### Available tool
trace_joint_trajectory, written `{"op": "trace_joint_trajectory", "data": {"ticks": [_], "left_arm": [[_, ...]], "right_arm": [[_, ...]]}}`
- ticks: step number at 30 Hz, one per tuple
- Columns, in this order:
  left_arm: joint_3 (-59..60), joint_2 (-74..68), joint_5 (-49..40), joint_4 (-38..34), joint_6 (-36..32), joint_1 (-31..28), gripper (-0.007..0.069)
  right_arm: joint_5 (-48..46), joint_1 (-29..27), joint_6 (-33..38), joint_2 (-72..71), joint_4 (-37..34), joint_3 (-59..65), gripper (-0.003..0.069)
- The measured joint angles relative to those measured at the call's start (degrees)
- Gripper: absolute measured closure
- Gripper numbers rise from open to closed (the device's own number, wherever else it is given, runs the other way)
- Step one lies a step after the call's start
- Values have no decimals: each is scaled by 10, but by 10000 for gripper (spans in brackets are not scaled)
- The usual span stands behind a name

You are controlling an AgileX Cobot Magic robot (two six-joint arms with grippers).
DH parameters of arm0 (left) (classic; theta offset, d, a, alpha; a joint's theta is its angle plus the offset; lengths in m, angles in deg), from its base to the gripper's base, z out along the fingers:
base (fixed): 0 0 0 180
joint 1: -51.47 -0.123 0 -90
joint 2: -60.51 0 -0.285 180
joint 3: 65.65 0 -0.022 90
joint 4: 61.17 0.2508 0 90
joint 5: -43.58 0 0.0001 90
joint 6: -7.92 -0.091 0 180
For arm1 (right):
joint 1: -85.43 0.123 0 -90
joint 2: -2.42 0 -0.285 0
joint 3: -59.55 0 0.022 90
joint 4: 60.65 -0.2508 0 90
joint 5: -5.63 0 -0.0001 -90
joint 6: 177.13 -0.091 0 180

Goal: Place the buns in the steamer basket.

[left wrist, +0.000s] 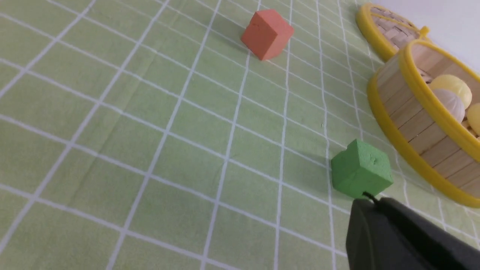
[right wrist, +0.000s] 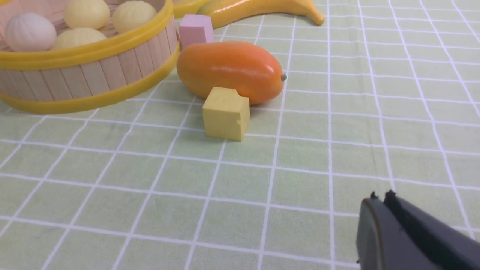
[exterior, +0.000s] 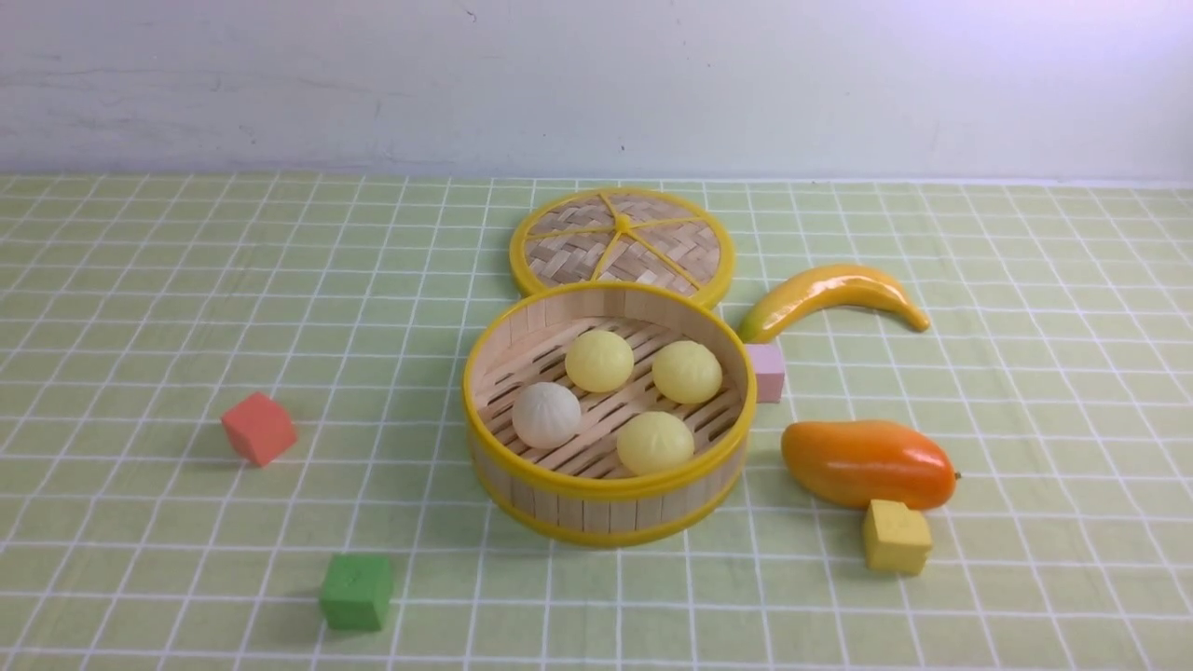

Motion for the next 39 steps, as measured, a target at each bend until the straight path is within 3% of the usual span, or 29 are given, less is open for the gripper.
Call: {"op": "trace_joint_trajectory", "data": {"ticks": [39], "left_arm": [[0, 0, 0, 0, 9, 0, 628]], "right_arm": [[0, 0, 0, 0, 0, 0, 623]]}}
